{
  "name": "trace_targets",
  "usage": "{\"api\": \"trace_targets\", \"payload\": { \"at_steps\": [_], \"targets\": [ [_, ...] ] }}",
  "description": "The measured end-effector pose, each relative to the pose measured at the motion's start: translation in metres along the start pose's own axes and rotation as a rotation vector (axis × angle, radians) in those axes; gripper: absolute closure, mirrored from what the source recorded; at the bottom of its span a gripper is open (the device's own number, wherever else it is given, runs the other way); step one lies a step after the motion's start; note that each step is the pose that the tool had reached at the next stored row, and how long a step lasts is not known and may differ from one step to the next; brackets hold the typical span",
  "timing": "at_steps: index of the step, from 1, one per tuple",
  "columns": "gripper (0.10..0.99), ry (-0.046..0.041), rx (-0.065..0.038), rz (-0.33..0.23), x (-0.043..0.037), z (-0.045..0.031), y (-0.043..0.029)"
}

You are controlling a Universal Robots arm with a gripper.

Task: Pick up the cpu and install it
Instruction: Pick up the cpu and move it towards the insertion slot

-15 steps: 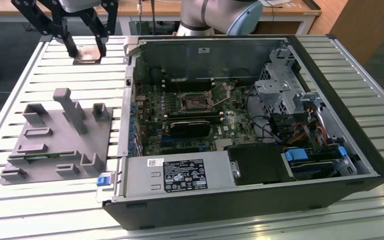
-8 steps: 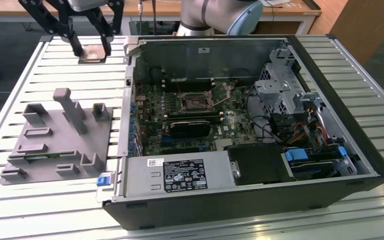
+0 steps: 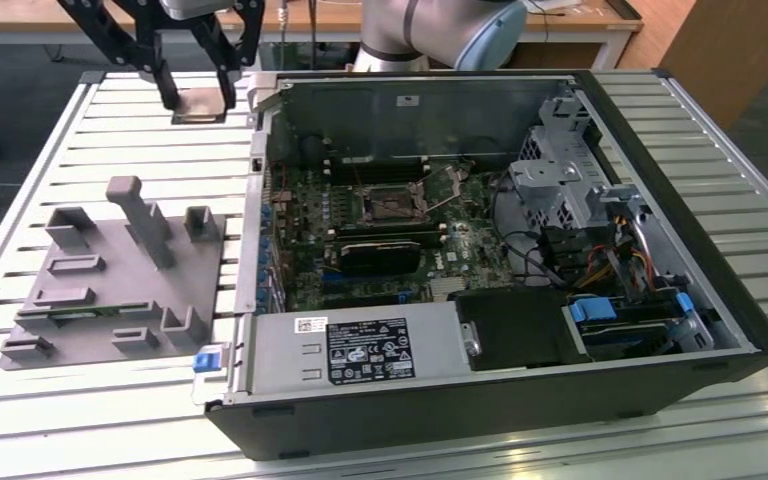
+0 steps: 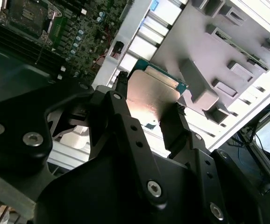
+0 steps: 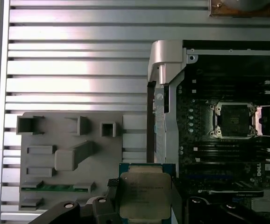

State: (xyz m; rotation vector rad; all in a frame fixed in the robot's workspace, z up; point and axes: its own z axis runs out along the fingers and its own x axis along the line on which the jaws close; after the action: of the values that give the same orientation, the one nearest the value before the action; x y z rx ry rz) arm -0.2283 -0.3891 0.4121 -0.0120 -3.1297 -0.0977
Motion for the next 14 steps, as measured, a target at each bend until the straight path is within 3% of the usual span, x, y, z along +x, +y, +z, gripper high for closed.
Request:
{"api": "trace_targets", "payload": {
  "at_steps": [14],
  "targets": [
    [0.557, 0.0001, 0.000, 0.000, -0.0272, 0.0011, 0.0187]
  ]
}}
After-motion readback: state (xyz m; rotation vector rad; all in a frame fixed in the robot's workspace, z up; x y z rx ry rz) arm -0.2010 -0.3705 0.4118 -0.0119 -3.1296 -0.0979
